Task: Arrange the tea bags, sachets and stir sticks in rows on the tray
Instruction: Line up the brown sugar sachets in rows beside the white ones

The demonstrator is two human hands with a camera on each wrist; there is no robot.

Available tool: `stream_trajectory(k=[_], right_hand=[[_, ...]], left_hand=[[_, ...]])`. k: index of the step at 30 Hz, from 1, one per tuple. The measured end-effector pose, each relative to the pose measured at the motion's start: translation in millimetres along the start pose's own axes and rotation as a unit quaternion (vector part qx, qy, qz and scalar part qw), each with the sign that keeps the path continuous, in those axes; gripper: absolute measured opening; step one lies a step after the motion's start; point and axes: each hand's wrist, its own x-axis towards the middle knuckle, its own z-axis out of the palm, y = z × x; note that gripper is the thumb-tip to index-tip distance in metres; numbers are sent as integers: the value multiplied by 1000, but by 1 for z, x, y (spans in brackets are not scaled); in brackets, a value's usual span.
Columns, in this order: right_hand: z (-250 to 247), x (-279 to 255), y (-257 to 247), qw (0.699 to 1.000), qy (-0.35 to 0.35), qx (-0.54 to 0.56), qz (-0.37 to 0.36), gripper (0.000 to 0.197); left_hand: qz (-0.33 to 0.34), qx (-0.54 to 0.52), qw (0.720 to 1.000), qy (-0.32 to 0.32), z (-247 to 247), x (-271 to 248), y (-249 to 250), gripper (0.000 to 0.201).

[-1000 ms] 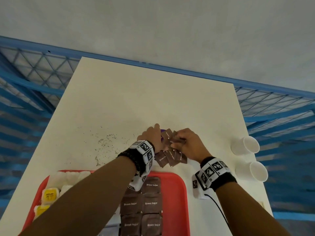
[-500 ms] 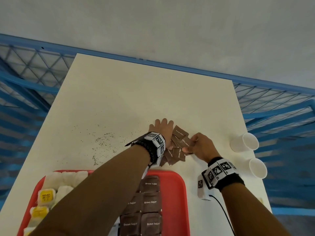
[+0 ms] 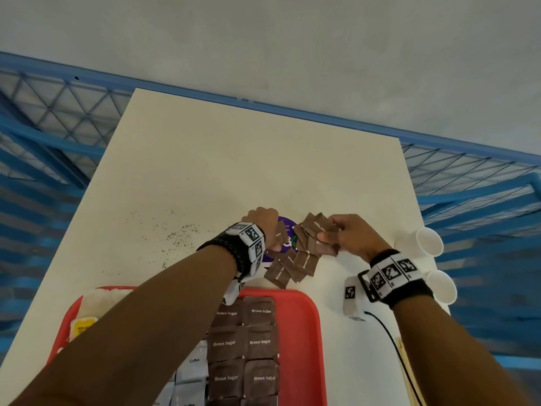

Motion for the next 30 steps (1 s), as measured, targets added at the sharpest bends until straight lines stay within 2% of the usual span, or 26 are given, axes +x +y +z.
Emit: stream_trajectory(k=[2, 4, 7, 9, 11, 14, 19, 23, 27, 30], right_hand=[[4, 10, -10, 1000, -20, -10, 4, 15], [13, 18, -13, 996, -20, -85, 19, 27], [22, 21, -16, 978, 12, -208, 32, 68], [25, 21, -18, 972, -3, -233, 26, 82], [31, 20, -14, 969, -18, -244, 7, 75], [47, 12, -4, 971, 14, -237, -20, 60], [57, 12, 1, 987, 32, -154, 14, 73], [60, 6, -2, 994, 43, -97, 37, 58], [67, 0, -5, 994, 72, -80, 11, 35], [62, -6, -7, 992, 123, -27, -5, 15]], left_hand=[[3, -31, 1000, -1, -3, -4, -7, 45], [6, -50, 999, -2, -5, -9, -15, 43], [14, -72, 997, -16, -11, -14, -26, 43], [24, -93, 995, -38, -16, -17, -32, 34], [33, -104, 992, -58, -18, -19, -36, 22], [33, -80, 995, -40, -9, -24, -37, 19], [21, -10, 999, 48, 9, -34, -29, 38], [-19, 91, 994, 48, 7, -36, -22, 47], [-22, 68, 996, 52, 17, -43, -18, 41], [-20, -21, 999, 27, 15, -51, -16, 42]])
